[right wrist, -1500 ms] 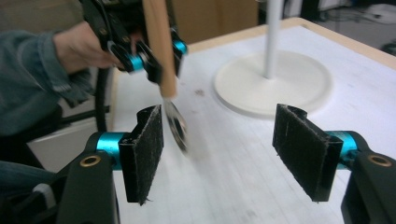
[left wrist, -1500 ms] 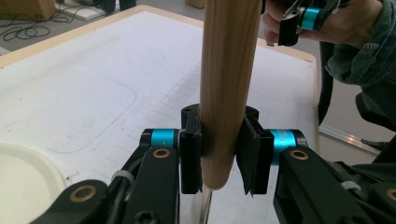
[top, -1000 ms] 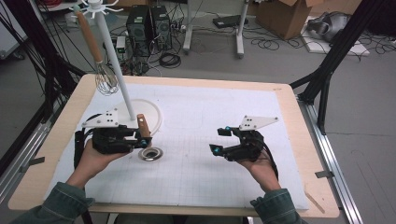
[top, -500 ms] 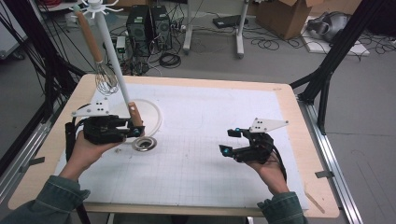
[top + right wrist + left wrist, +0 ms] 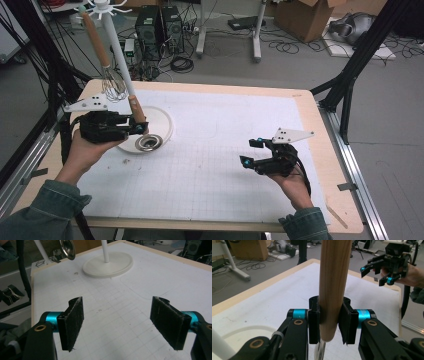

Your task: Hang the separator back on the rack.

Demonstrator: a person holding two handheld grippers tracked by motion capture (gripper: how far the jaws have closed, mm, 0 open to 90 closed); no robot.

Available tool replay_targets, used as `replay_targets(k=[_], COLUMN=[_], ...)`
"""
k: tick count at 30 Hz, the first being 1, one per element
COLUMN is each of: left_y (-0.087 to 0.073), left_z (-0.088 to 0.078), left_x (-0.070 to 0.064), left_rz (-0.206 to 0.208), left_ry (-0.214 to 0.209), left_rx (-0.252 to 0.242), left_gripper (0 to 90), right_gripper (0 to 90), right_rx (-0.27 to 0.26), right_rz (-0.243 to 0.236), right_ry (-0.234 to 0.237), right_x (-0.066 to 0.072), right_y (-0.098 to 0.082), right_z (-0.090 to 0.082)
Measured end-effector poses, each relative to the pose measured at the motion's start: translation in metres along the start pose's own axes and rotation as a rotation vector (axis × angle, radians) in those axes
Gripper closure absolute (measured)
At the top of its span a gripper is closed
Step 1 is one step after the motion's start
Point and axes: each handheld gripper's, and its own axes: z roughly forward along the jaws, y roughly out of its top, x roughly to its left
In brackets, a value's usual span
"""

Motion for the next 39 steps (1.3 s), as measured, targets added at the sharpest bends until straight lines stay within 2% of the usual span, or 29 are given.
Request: replay_targets(k=[16,39], left_y=[0.026,0.057], left_z=[-0.017,-0.036], left_x=[0.013,0.024], left_rz=[-0.013,-0.013], left_ry=[0.054,0.058], left_rx=[-0.038,-0.062], left_gripper=[72.0,72.1], right_gripper=[25.9,25.6], right_rx=[-0.019,-0.024], right_rz=[0.002,0.008], right_ry=[-0.02,-0.029], right_x=[-0.001,-0.001], right_y=[-0.003,-0.003], right_z=[-0.008,-0.009])
